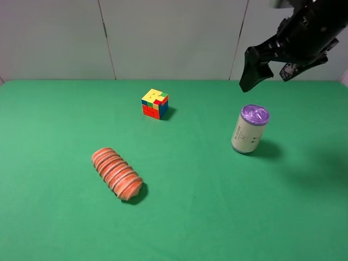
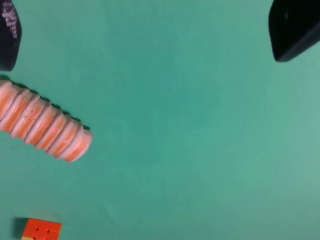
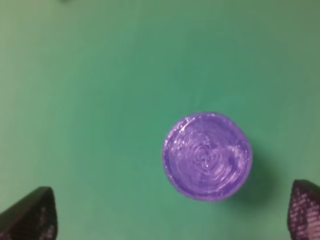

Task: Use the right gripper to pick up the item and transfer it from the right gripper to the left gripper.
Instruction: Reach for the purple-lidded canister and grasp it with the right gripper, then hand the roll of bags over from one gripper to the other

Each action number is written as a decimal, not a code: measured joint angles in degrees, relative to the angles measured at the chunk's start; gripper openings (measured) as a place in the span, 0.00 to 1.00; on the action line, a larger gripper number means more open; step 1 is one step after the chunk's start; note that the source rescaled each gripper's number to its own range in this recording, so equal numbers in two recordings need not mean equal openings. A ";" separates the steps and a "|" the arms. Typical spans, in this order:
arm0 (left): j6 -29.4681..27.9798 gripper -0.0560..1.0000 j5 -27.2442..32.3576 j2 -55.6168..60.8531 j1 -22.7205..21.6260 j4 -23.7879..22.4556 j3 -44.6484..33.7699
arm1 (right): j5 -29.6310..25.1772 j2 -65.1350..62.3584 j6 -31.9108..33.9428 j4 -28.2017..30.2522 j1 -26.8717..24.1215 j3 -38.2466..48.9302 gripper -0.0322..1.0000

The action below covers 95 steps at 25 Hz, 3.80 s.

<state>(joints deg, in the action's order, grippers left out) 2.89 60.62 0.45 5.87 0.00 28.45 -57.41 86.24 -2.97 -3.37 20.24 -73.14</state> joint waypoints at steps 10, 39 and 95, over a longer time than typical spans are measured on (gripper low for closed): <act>0.00 0.98 0.00 0.00 0.00 0.00 0.00 | -0.06 8.15 10.96 12.88 2.65 0.00 1.00; 0.00 0.98 0.00 0.00 0.00 0.00 0.00 | 4.05 21.24 4.60 3.37 -3.15 -0.11 1.00; 0.00 0.98 0.00 0.00 0.00 0.00 0.00 | -4.96 1.80 -5.53 -8.53 -2.79 -6.01 0.03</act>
<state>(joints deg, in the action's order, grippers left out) 2.89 60.62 0.45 5.87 0.00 28.45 -62.37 88.04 -8.50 -11.90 17.46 -79.15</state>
